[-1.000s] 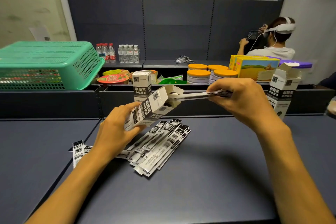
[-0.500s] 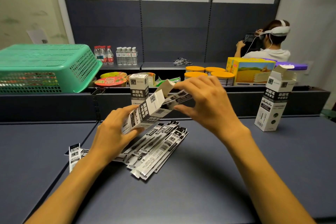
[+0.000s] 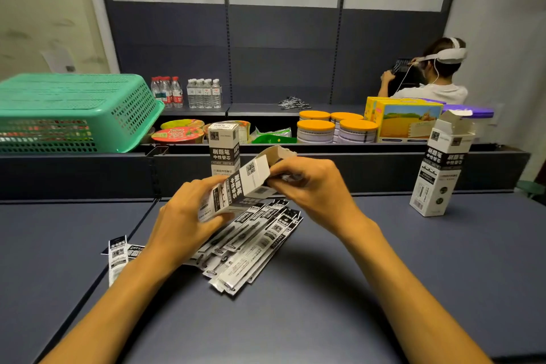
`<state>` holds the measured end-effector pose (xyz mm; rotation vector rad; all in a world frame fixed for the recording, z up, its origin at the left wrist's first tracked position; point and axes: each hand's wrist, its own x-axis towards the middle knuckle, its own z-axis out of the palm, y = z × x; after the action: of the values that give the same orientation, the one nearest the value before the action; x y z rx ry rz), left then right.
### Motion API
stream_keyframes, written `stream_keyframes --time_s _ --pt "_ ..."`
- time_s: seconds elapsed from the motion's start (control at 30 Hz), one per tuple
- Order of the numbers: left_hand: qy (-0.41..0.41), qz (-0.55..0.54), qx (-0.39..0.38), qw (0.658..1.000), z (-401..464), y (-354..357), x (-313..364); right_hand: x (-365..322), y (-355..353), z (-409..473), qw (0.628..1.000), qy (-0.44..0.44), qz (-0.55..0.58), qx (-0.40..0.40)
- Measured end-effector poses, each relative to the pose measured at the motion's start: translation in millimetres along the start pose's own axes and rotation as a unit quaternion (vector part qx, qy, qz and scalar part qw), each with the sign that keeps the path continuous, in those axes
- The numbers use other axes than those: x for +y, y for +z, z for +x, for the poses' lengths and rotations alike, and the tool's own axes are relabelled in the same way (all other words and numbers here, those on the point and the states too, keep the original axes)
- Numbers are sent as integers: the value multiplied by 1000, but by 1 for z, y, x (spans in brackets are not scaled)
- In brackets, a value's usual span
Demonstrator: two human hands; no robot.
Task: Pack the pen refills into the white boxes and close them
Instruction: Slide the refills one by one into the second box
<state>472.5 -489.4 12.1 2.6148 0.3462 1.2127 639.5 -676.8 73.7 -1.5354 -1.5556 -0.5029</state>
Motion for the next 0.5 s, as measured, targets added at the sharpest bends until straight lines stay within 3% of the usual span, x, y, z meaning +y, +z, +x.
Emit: stream_keyframes --time_s 0.1,0.23,0.5 --pt "-7 -4 9 1000 1 -1 0 -7 -2 3 999 24 38 19" --pt "-4 -6 9 1000 1 -2 0 -11 -10 3 976 130 174 18" --pt "10 -3 3 1000 -1 0 0 2 13 -2 994 65 48 -76"
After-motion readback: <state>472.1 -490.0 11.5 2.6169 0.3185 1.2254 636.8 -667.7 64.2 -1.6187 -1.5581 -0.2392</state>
